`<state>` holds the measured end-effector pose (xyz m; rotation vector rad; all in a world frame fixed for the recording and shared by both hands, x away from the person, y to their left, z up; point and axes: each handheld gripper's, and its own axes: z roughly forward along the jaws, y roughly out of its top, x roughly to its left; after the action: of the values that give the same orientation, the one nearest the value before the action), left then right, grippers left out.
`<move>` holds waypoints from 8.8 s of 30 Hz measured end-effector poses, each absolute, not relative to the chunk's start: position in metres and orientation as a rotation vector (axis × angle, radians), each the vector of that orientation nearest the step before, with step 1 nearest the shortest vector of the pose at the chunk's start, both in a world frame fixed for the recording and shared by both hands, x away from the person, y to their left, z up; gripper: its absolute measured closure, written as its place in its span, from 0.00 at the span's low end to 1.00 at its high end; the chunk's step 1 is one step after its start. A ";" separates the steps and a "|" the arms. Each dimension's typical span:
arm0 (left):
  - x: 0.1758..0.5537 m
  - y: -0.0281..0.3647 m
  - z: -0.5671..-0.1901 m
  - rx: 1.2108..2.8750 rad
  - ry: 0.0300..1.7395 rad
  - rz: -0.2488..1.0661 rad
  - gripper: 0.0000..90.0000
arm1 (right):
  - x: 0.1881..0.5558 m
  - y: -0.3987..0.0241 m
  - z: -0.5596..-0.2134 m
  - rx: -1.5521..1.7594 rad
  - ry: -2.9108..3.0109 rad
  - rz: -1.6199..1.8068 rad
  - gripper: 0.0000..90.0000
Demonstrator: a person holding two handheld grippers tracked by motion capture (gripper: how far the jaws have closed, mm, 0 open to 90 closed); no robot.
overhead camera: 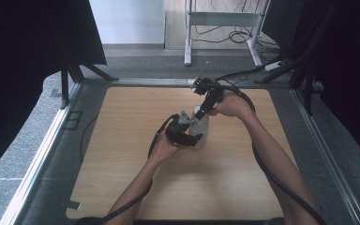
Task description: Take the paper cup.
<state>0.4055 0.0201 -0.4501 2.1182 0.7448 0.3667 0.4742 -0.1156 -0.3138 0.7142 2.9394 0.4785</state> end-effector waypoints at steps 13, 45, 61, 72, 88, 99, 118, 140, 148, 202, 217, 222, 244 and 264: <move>0.406 0.019 -0.452 2.138 0.742 0.366 0.25 | 0.476 -0.111 -0.303 0.737 2.942 0.421 0.41; 0.395 0.034 -0.441 2.140 0.689 0.328 0.11 | 0.455 -0.128 -0.248 0.688 2.884 0.508 0.41; 0.383 0.033 -0.431 2.184 0.651 0.329 0.11 | 0.433 -0.137 -0.228 0.628 2.881 0.516 0.42; 0.374 0.035 -0.430 2.225 0.600 0.260 0.07 | 0.418 -0.149 -0.235 0.595 2.906 0.499 0.42; 0.359 0.038 -0.431 2.247 0.543 0.196 0.04 | 0.395 -0.168 -0.250 0.570 2.919 0.521 0.42; 0.350 0.041 -0.437 2.243 0.531 0.130 0.00 | 0.381 -0.176 -0.266 0.551 2.931 0.543 0.42; 0.334 0.046 -0.440 2.234 0.484 0.104 0.00 | 0.362 -0.179 -0.304 0.480 2.954 0.642 0.42; 0.320 0.058 -0.442 2.227 0.404 0.092 0.01 | 0.341 -0.182 -0.342 0.356 2.900 0.873 0.42; 0.313 0.059 -0.444 2.228 0.375 0.090 0.02 | 0.334 -0.187 -0.358 0.297 2.872 0.987 0.42; 0.287 0.059 -0.482 2.258 0.308 0.071 0.14 | 0.309 -0.192 -0.428 0.153 2.784 1.488 0.42; 0.287 0.057 -0.484 2.266 0.296 0.075 0.26 | 0.310 -0.191 -0.430 0.149 2.802 1.494 0.42; 0.288 0.059 -0.482 2.274 0.295 0.078 0.32 | 0.312 -0.192 -0.431 0.156 2.808 1.488 0.42; 0.289 0.058 -0.473 2.351 0.313 0.132 0.41 | 0.314 -0.193 -0.432 0.212 2.841 1.412 0.37; 0.293 0.044 -0.447 2.605 0.214 0.263 0.41 | 0.309 -0.174 -0.420 0.155 2.907 0.942 0.19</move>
<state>0.2925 0.0439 -0.4468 2.6049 0.2138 0.2628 0.3086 -0.1739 -0.4198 0.1547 2.9067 0.9423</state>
